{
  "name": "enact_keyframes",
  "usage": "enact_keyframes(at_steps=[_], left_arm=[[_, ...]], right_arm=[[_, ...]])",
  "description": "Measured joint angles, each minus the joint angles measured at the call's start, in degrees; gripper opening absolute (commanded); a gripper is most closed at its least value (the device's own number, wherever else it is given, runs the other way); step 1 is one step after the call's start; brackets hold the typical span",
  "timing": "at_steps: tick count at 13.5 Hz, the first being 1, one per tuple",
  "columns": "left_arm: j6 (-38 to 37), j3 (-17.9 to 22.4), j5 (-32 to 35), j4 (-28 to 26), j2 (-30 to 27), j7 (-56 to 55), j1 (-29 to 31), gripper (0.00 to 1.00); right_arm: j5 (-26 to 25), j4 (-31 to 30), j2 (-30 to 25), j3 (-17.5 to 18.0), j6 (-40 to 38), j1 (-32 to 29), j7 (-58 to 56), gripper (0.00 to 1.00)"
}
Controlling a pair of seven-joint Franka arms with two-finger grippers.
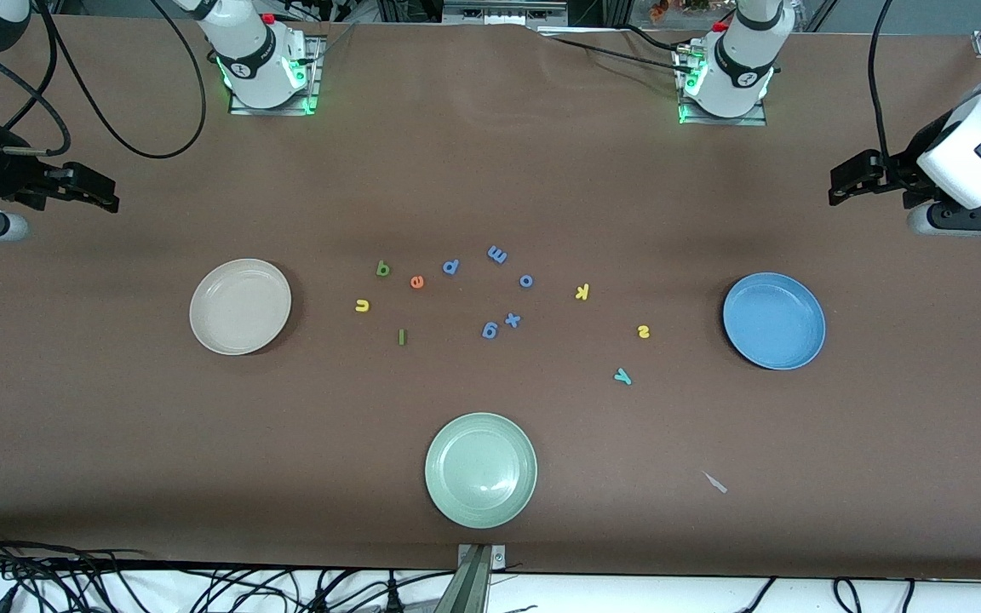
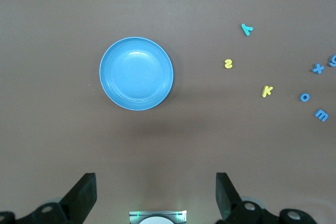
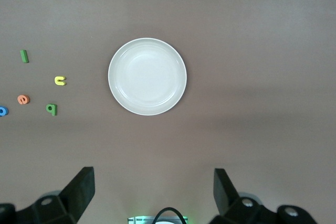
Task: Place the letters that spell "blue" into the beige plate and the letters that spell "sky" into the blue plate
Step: 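Grasp the yellow u letter with the right gripper while the left gripper advances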
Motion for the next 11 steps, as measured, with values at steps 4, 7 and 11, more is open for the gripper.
enact_keyframes(at_steps=[4, 7, 11], left_arm=[[0.0, 2.5, 0.0, 0.0, -0.2, -0.3, -4.4, 1.00], [-0.3, 5.3, 0.0, 0.0, -0.4, -0.3, -6.0, 1.00], [-0.3, 9.9, 0.0, -0.7, -0.3, -0.2, -7.3, 1.00]], right_arm=[[0.3, 0.0, 0.7, 0.2, 1.2, 1.3, 0.0, 1.00], [0.4, 0.0, 3.4, 0.3, 4.2, 4.5, 0.0, 1.00], [1.0, -0.1, 9.4, 0.6, 8.6, 8.6, 0.2, 1.00]])
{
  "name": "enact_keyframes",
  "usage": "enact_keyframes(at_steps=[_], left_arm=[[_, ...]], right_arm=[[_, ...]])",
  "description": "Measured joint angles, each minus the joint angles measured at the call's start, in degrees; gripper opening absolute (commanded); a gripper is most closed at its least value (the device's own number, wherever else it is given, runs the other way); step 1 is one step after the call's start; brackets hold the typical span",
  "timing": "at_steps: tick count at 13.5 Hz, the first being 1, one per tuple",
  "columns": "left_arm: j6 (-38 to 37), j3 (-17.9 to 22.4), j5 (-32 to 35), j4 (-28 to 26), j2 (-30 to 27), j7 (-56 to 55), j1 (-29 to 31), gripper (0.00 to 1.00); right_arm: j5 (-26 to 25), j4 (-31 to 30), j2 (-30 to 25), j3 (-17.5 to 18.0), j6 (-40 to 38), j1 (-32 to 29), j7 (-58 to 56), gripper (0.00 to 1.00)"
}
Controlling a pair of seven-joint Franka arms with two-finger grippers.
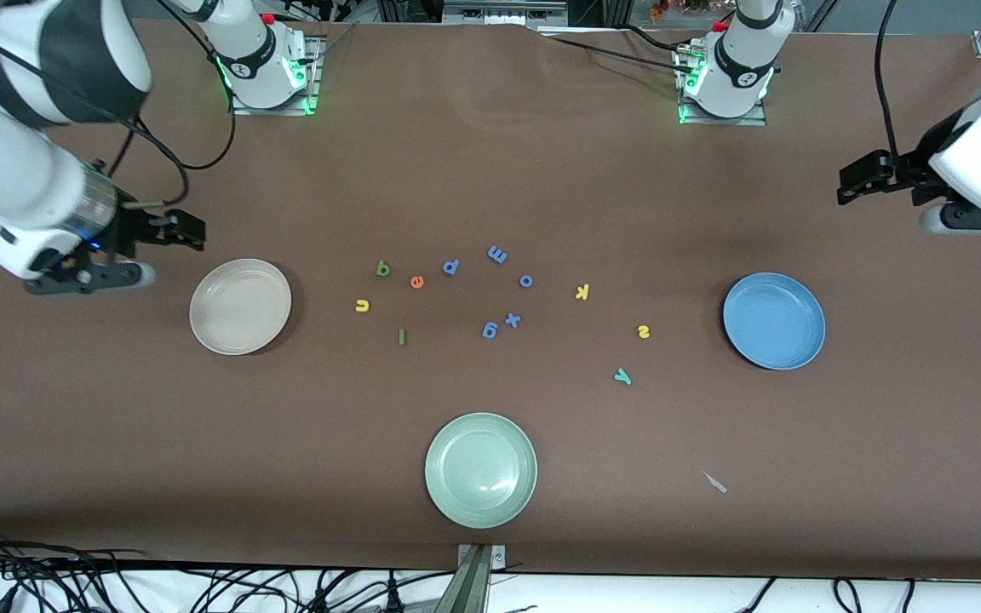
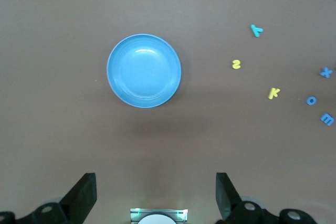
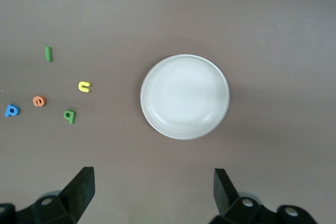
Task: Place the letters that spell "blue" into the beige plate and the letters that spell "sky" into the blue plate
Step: 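Grasp the yellow u letter with the right gripper while the left gripper advances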
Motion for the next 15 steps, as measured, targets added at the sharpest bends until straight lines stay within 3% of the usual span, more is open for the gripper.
enact_keyframes(at_steps=[7, 12, 15], left_arm=[[0.0, 0.9, 0.1, -1.3, 0.1, 0.0, -3.4, 1.00], [2.0, 0.8, 0.1, -5.2, 3.7, 0.1, -5.1, 1.00], [10.0, -0.2, 0.0, -9.9, 5.4, 0.0, -7.1, 1.00]], right_arm=[[0.6, -0.2, 13.6, 0.3, 13.1, 7.9, 12.3, 1.00], [0.7, -7.6, 14.4, 1.5, 25.7, 9.8, 22.0, 1.00], [0.7, -14.6, 14.5, 2.7, 35.6, 10.9, 27.0, 1.00]])
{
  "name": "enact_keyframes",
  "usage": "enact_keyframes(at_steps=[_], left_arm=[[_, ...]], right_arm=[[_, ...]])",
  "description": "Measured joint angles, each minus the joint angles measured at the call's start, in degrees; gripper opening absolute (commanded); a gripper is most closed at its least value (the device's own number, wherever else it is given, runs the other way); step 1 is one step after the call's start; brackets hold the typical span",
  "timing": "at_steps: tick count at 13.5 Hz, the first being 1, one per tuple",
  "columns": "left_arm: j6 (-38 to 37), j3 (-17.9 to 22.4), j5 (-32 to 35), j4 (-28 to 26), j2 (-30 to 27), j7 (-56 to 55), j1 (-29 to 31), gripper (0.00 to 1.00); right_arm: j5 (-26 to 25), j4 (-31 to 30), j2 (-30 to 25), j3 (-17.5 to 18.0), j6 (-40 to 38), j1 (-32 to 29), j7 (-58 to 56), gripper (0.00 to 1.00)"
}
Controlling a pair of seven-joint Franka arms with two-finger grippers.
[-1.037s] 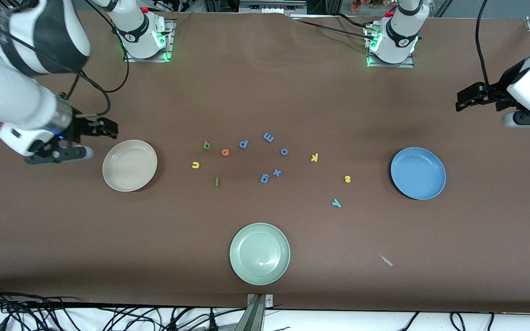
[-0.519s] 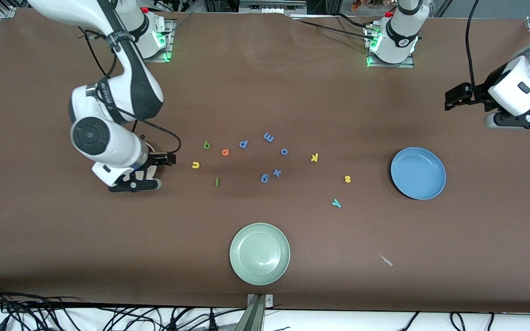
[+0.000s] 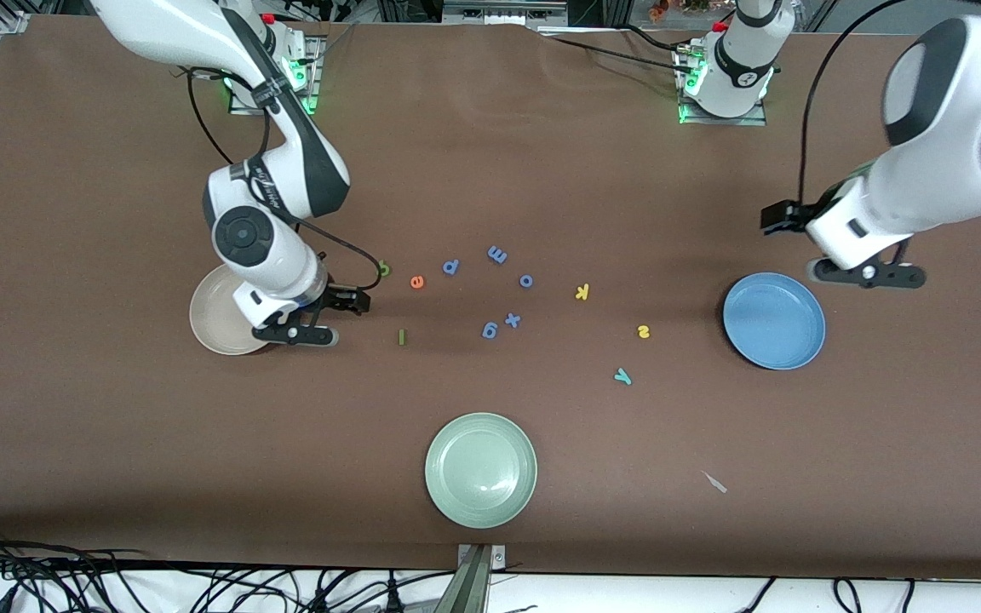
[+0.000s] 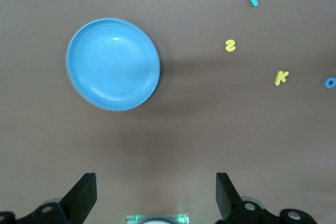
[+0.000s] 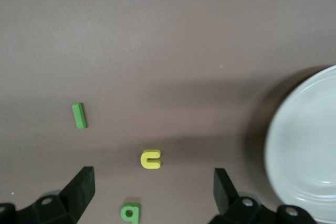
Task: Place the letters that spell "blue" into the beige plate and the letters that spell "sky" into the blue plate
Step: 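Grasp the yellow u letter with the right gripper while the left gripper advances, then drop the yellow u into the cream plate while the left gripper grasps yellow K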
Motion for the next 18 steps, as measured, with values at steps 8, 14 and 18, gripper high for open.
enact_keyframes(at_steps=[8, 14, 18], left_arm=[[33.9, -6.0, -7.8, -20.8, 5.5, -0.3, -3.3, 1.00], [49.7, -6.2, -13.0, -20.9, 16.0, -8.1, -11.4, 1.00], [53.7, -6.3, -13.0, -20.2, 20.4, -14.0, -16.2, 1.00]], right_arm=[[0.0, -8.7, 4.5, 0.6, 16.4, 1.1, 5.7, 1.00], [0.0, -8.7, 5.4, 1.0, 16.8, 1.1, 6.6, 0.82], [0.0, -8.7, 5.7, 1.0, 16.8, 1.1, 6.6, 0.43]])
